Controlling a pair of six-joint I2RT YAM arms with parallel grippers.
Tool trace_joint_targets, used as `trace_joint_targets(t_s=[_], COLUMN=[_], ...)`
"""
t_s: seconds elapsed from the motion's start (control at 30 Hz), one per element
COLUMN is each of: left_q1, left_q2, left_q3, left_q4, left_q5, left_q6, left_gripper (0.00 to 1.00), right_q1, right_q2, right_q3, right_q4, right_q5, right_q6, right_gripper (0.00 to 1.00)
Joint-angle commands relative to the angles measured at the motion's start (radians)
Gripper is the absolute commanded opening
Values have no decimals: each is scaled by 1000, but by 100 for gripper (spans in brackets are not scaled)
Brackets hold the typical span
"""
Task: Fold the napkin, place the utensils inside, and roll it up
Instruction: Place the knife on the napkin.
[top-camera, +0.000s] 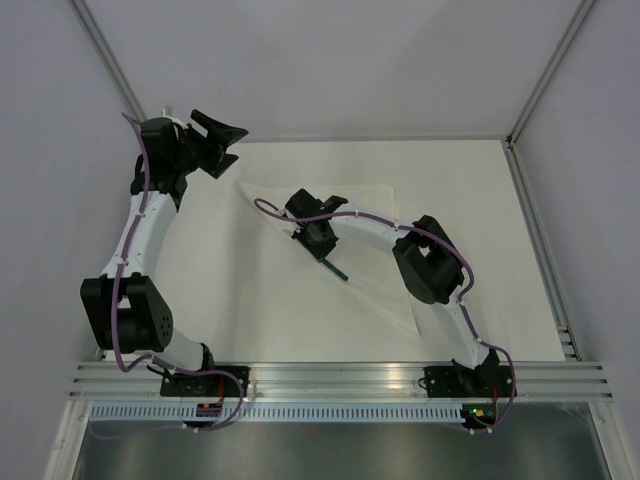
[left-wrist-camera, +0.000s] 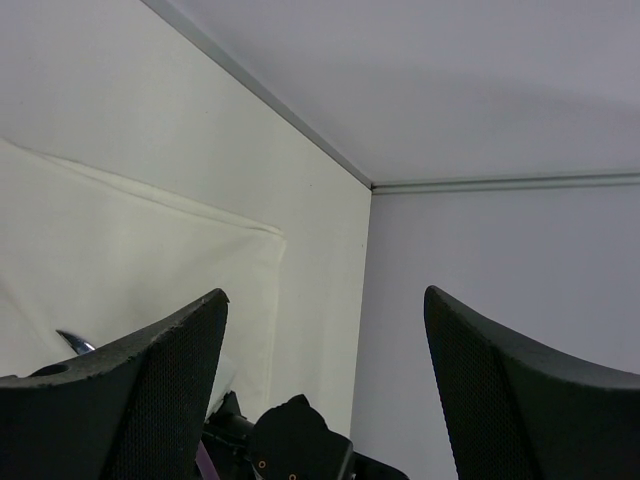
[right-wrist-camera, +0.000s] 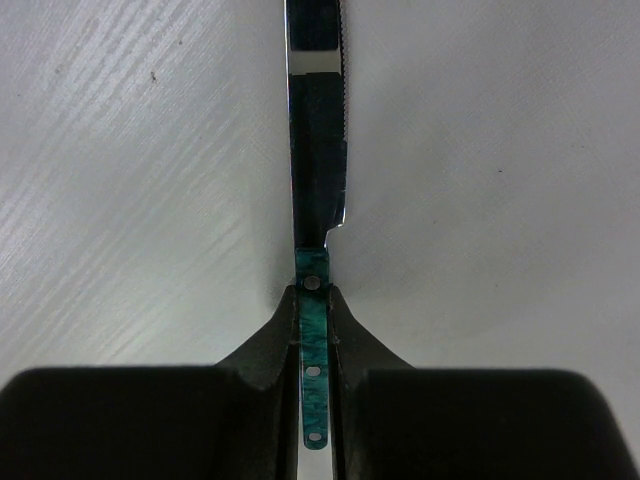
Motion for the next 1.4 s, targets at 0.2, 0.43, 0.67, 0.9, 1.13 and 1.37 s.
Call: trace_joint_targets(t_s=[0.2,0.43,0.67,0.9,1.13,1.37], left_q1=[9,8,8,8,9,8], left_q2=[2,11,19,25,29,39], left_q3=[-9,-11,-12,-11,-15,-20], left_q4=[30,31,33,35,36,42], left_q5=[27,29,29,30,30,35], left_q6=[30,31,34,36,37,37], left_gripper=[84,84,84,84,84,84], right_q1=[0,1,0,1,1,1], right_q2=[-29,-36,-40,-51,-49,-69], right_q3=[-31,-50,-59,-60,-79,-83], right_q4=[20,31,34,31,43,57], right_q5=[15,10,12,22,28,38], right_q6=[2,2,-1,-9,-1,2], right_gripper=[1,0,1,0,1,19])
